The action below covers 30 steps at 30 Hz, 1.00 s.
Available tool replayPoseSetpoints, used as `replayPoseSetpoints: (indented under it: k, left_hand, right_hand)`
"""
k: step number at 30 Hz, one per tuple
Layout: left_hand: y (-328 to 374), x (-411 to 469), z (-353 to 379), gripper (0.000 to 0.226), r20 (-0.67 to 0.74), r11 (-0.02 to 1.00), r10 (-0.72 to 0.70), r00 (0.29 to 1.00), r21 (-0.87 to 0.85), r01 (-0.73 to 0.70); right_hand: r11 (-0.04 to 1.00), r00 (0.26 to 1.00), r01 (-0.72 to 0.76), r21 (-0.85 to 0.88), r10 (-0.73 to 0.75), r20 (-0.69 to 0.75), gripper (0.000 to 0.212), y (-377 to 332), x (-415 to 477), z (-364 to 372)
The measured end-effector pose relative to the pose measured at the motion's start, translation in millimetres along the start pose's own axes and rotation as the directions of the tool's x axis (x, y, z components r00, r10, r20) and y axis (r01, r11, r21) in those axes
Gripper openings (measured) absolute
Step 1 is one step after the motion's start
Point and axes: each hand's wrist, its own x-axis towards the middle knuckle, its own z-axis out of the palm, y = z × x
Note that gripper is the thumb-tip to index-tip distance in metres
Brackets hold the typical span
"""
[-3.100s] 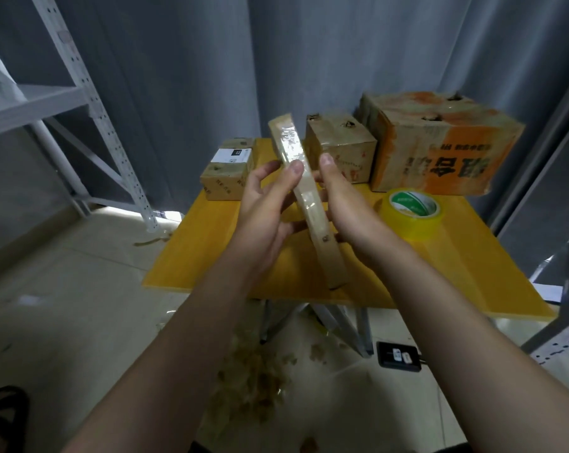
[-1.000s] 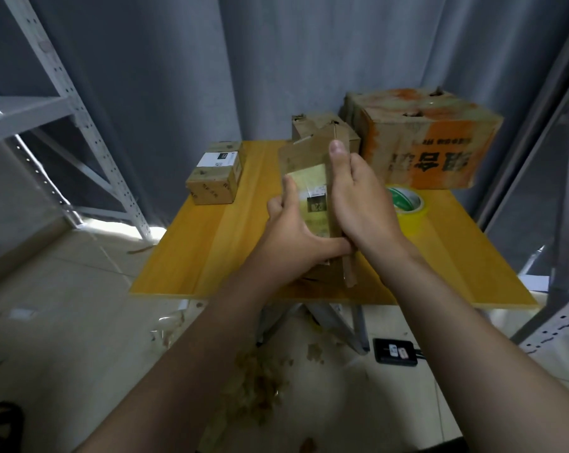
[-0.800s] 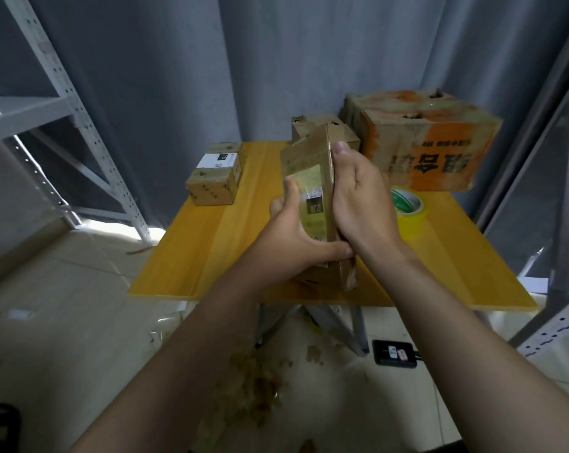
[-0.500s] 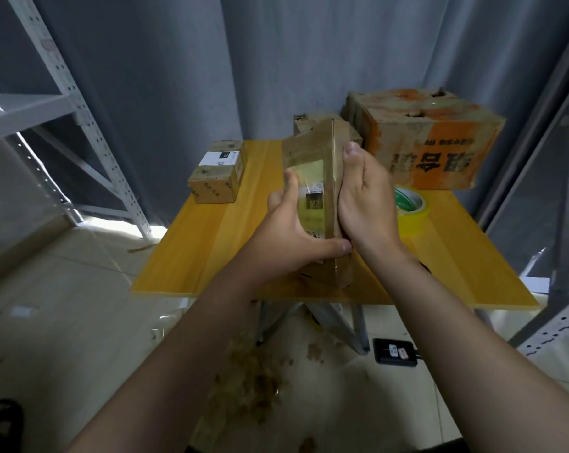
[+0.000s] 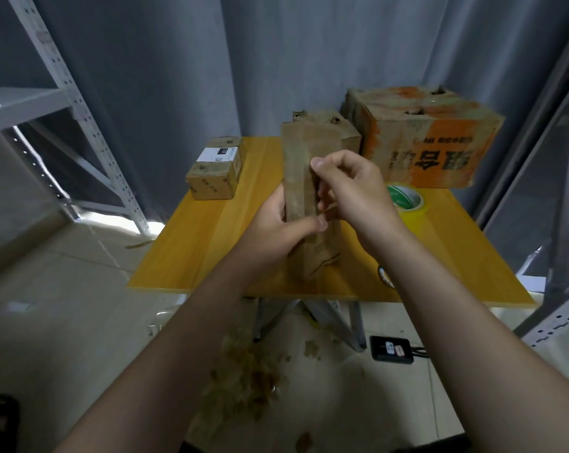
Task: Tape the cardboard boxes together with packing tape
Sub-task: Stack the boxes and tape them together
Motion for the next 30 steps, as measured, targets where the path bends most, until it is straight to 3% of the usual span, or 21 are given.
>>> replayPoseSetpoints:
  k: [6, 11, 14, 18, 24, 27, 30]
  left_hand:
    - [-3.0, 2.9, 6.3, 0.078, -0.057, 1.0, 0.013, 0.998, 0.026, -0.012]
    - [0.9, -0.3, 16.9, 0.115, 0.038, 1.0, -0.013, 0.999, 0.023, 0.012]
    - [3.7, -4.7, 18.2, 0.113, 0.134, 0.999, 0.001, 0.991, -0.046, 0.005]
    - [6.5, -7.1, 19.2, 0.097, 0.182, 0.99, -0.009, 0.983, -0.139, 0.035]
    - [5.9, -7.0, 13.1, 0.086, 0.121, 0.966, -0.029, 0.992, -0.251, 0.059]
    - [1.9, -6.3, 11.8, 0.081, 0.053, 0.919, -0.088, 0.995, -0.382, 0.102]
    - [2.1, -3.1, 2.9, 0.086, 0.036, 0.881, -0.125, 0.991, -0.455, 0.128]
  right_hand:
    - [0.992, 0.995, 0.077, -0.099, -0.083, -0.052, 0.011, 5.7, 4.7, 4.1]
    - [0.869, 0.964, 0.233, -0.436, -0.264, -0.01, 0.024, 22.5, -0.9, 12.9]
    - [0.796, 0.925, 0.255, -0.548, -0.366, -0.102, 0.028, 26.1, -3.4, 11.8]
    - [0.595, 0.856, 0.185, -0.782, -0.489, -0.17, 0.043, 27.5, -2.3, 7.4]
    - [0.487, 0.871, 0.061, -0.871, -0.452, -0.191, 0.057, 34.5, 6.1, -7.5]
    - [0.543, 0.876, 0.062, -0.838, -0.432, -0.215, 0.062, 35.4, 7.9, -12.6]
    - [0.817, 0.928, 0.077, -0.571, -0.269, -0.26, 0.054, 26.1, 12.5, -25.9]
